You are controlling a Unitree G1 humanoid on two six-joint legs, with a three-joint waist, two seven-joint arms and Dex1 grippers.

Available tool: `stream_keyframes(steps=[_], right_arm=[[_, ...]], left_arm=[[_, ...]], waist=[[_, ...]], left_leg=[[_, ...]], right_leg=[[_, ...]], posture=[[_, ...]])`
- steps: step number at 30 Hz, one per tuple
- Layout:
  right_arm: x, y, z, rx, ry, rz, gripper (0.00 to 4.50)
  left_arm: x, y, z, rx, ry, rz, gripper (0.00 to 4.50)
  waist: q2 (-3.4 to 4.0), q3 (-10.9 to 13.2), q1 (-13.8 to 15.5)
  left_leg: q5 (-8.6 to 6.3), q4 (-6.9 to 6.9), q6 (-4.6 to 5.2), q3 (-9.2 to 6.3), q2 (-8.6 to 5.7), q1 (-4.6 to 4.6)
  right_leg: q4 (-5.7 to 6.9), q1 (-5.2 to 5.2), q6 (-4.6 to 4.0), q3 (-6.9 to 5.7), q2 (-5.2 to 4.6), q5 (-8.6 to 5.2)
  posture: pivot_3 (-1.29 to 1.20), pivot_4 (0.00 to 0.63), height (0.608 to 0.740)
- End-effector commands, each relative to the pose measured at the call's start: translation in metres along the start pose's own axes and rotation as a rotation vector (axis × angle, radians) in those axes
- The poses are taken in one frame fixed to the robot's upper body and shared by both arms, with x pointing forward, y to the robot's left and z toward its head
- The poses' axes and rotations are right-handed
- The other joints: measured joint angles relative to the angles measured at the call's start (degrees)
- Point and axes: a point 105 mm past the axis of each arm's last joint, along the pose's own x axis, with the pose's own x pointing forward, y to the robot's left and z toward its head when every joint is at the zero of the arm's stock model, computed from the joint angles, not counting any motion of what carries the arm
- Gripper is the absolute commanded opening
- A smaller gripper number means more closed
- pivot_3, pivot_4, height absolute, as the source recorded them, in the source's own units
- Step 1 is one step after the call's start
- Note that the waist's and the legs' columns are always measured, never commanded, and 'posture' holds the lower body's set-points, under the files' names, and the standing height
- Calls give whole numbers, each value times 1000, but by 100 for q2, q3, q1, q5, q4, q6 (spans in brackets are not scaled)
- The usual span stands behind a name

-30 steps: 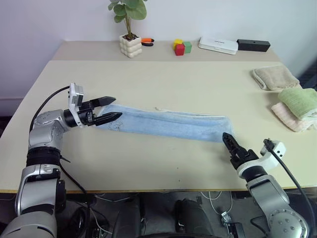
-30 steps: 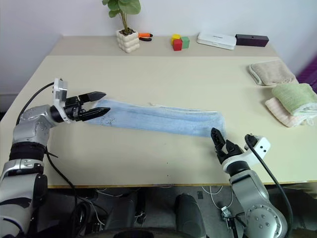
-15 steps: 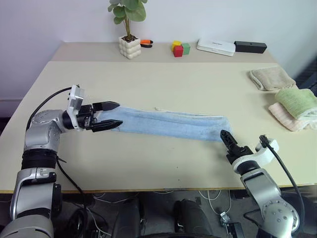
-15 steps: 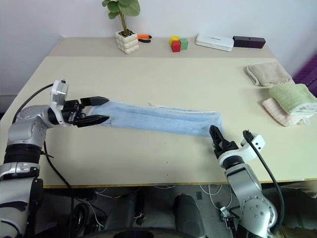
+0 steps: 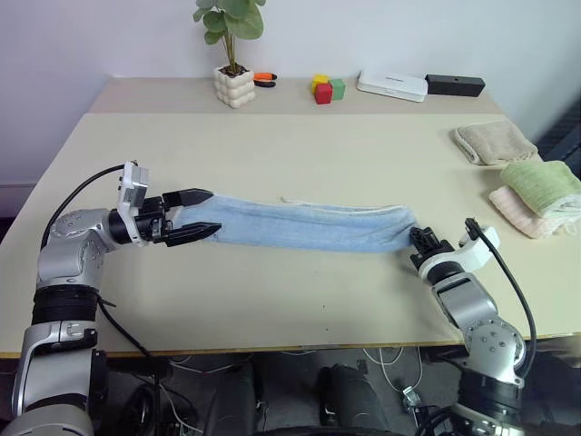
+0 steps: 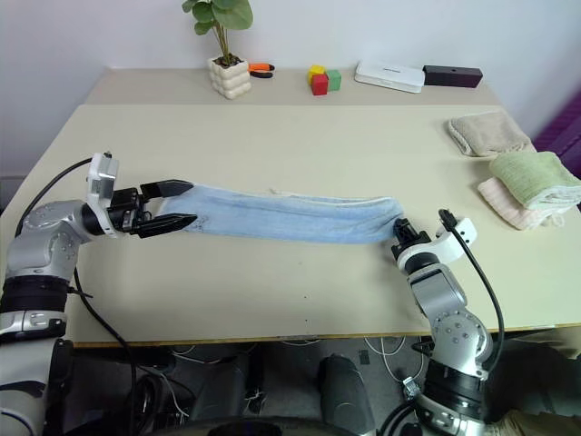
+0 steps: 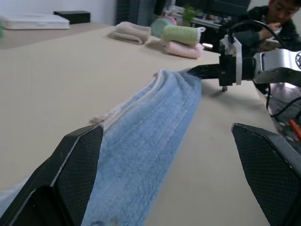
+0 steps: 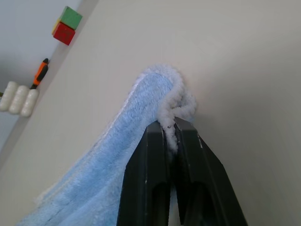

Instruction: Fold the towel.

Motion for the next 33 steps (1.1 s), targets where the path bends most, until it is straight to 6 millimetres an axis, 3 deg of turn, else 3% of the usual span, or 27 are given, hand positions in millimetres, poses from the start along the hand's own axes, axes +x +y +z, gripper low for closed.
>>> stream_keyframes(steps=[1,5,9,13,16,22,26,33], right_arm=[[6,-8,30,-223,-24,2,78],[12,-18,59,-339,-41,7,78],[13,-17,69,-552,-25,28,78],[12,11,65,-824,-19,151,78],[11,39,59,-914,-34,252,78],[0,103,22,-1116,-24,529,78],[-9,122,-14,-1205,50,682,78],[-12,133,-60,-1237,178,812,78]], left_arm=[[-4,0,14,52,-36,15,4500],[-1,4,13,65,-43,33,4500],[1,5,14,72,-49,39,4500],[1,6,13,74,-49,43,4500],[1,7,13,72,-52,49,4500],[2,8,15,88,-60,58,4500],[2,8,15,93,-62,60,4500],[1,5,14,97,-63,65,4500]], waist=[[6,4,9],[10,6,-8],[13,8,-10],[13,9,-12],[14,9,-11],[13,10,-9],[10,10,18],[9,10,-2]], left_leg=[[-1,1,2,1,-3,-1],[-3,-2,5,5,-4,-3],[-3,-8,5,8,-1,-3],[-3,-9,5,10,-1,-3],[-3,-9,5,10,0,-5],[-2,-8,5,10,0,-9],[-2,-5,5,10,-1,-13],[-2,-4,4,12,-1,-14]], right_leg=[[0,0,-2,1,-5,-1],[1,-6,9,3,-4,4],[6,-13,17,2,2,7],[6,-14,17,3,2,7],[7,-17,18,2,2,7],[10,-23,18,2,2,7],[9,-23,18,1,2,7],[12,-26,18,2,2,7]], posture=[[0,150,735],[0,150,735],[0,150,735],[0,150,735],[0,150,735],[0,150,735],[0,150,735],[0,150,735]])
